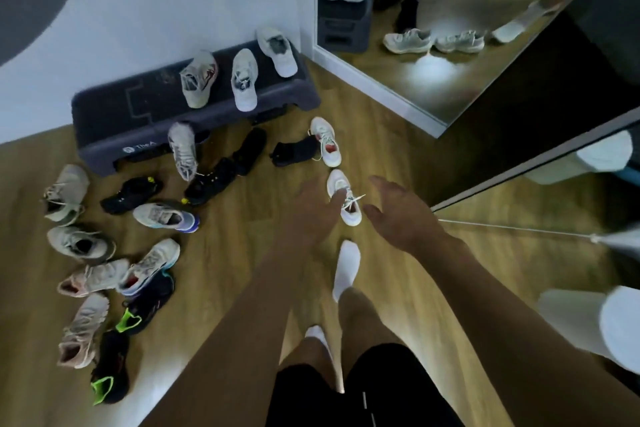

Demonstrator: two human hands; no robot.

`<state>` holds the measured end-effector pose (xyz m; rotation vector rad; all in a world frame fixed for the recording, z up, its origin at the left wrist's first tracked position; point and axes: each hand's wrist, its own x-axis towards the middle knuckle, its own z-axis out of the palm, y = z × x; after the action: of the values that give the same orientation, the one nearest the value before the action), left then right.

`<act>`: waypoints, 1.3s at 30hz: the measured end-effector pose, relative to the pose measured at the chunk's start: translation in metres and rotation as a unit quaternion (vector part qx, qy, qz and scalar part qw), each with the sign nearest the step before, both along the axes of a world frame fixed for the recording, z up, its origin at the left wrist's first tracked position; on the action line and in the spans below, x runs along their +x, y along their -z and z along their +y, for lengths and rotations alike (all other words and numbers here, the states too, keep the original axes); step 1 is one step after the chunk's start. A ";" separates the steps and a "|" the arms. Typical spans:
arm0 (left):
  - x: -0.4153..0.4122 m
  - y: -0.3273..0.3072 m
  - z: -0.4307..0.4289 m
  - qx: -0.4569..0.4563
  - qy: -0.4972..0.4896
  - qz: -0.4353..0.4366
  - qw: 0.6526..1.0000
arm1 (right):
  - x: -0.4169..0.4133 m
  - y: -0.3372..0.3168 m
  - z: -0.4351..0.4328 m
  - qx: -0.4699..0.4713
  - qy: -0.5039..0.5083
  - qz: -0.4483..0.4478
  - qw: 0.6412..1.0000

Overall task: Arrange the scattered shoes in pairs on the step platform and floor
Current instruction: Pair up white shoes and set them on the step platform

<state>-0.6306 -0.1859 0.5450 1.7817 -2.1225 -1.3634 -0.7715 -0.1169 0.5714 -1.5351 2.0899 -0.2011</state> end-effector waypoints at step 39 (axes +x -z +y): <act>0.059 0.665 -0.211 -0.115 0.181 -0.221 0.951 | 0.070 0.659 -0.249 0.099 -0.185 -0.002 0.978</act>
<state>-0.5716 -0.3967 -0.1195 1.7915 -2.8165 -0.7535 -0.7019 -0.3662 -0.0875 -1.7573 1.7213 0.1368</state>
